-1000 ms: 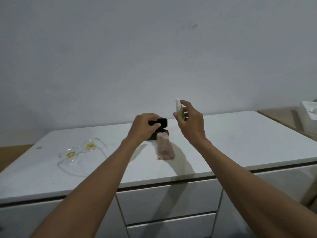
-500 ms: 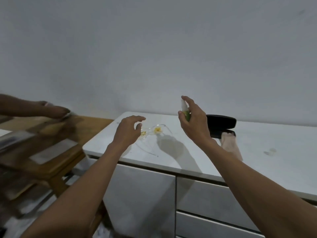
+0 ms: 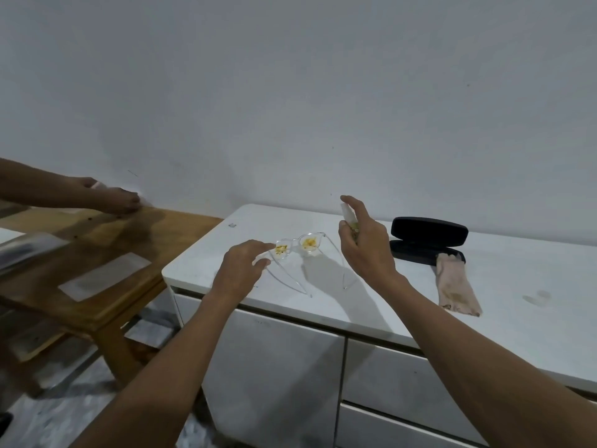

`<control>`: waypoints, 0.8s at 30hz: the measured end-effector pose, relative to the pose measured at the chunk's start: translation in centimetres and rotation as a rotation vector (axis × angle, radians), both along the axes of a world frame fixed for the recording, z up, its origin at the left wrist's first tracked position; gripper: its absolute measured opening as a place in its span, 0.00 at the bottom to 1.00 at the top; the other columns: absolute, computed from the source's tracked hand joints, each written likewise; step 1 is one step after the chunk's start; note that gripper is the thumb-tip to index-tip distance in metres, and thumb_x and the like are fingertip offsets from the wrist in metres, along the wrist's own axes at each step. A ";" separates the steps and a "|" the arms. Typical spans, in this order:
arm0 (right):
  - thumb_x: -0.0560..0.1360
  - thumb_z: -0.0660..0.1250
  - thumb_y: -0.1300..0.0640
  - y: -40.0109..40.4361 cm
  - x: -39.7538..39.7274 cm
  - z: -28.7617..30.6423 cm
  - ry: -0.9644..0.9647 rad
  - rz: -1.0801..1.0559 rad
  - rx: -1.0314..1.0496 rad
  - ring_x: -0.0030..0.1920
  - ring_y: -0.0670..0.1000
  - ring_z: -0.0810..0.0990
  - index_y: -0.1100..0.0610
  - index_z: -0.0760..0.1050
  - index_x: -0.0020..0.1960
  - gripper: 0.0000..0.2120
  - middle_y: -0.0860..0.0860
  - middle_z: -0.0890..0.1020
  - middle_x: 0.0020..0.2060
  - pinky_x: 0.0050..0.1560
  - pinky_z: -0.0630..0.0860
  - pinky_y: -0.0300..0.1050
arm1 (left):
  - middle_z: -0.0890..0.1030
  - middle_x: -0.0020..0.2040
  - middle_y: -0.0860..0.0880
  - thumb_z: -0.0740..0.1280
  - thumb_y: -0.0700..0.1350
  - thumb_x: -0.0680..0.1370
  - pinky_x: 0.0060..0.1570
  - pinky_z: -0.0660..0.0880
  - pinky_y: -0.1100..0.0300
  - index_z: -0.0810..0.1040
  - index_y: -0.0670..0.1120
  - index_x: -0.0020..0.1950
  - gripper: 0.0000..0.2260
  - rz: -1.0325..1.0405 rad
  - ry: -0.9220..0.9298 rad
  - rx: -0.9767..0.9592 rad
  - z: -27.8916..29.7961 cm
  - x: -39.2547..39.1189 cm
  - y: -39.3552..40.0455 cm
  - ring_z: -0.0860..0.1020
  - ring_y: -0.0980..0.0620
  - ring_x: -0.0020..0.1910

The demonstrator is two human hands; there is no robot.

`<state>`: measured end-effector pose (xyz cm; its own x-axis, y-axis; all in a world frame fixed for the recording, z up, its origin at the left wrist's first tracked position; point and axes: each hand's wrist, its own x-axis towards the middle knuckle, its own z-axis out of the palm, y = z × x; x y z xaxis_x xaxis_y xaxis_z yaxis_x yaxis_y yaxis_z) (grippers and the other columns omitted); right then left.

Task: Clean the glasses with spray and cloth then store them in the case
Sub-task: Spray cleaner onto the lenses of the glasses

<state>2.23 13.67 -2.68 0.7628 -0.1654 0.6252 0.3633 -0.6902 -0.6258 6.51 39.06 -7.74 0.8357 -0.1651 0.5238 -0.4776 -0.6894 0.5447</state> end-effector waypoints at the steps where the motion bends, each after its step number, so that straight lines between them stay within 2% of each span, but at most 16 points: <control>1: 0.80 0.59 0.60 -0.2 0.0 -0.1 0.006 0.001 -0.004 0.30 0.47 0.73 0.46 0.69 0.73 0.22 0.50 0.74 0.28 0.33 0.66 0.41 | 0.85 0.58 0.48 0.74 0.37 0.75 0.57 0.80 0.52 0.85 0.47 0.60 0.14 -0.001 -0.015 -0.009 -0.1 0.2 -0.2 0.82 0.47 0.54; 6: 0.80 0.59 0.59 -1.2 0.1 -0.6 0.036 -0.008 -0.013 0.32 0.47 0.74 0.43 0.69 0.74 0.24 0.49 0.75 0.29 0.36 0.69 0.42 | 0.87 0.53 0.46 0.73 0.33 0.74 0.52 0.82 0.49 0.86 0.43 0.54 0.10 0.018 -0.079 -0.067 -0.4 1.3 -1.0 0.85 0.46 0.49; 14: 0.80 0.58 0.61 -3.0 0.3 -1.6 0.057 -0.048 0.057 0.27 0.47 0.67 0.47 0.70 0.75 0.24 0.46 0.68 0.24 0.35 0.69 0.44 | 0.86 0.48 0.44 0.73 0.29 0.73 0.45 0.82 0.58 0.86 0.39 0.49 0.08 0.020 -0.200 -0.212 0.3 1.5 -2.5 0.84 0.49 0.41; 18: 0.81 0.58 0.61 -3.6 -0.1 -2.0 0.078 -0.074 0.067 0.28 0.48 0.70 0.47 0.70 0.74 0.24 0.47 0.70 0.26 0.34 0.69 0.42 | 0.86 0.43 0.45 0.74 0.31 0.73 0.39 0.82 0.57 0.86 0.39 0.50 0.08 0.032 -0.118 -0.366 0.9 1.5 -3.1 0.85 0.49 0.35; 21: 0.80 0.58 0.62 -4.1 -0.6 -2.5 0.086 -0.098 0.115 0.28 0.48 0.70 0.49 0.71 0.74 0.24 0.49 0.71 0.26 0.34 0.70 0.42 | 0.86 0.38 0.44 0.76 0.33 0.72 0.39 0.82 0.55 0.87 0.39 0.48 0.06 0.060 -0.010 -0.539 1.7 1.7 -3.5 0.85 0.47 0.32; 24: 0.80 0.59 0.62 -4.4 -1.1 -3.0 0.089 -0.110 0.141 0.28 0.47 0.70 0.50 0.71 0.74 0.24 0.48 0.72 0.26 0.35 0.70 0.42 | 0.86 0.38 0.43 0.77 0.34 0.72 0.39 0.81 0.60 0.87 0.38 0.48 0.06 0.050 0.081 -0.702 2.7 1.6 -3.7 0.85 0.48 0.32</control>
<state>1.16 9.27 -5.69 0.7864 -0.3316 0.5212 0.2299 -0.6261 -0.7451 8.15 35.39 -5.06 0.8745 0.2279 0.4281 -0.3935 -0.1826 0.9010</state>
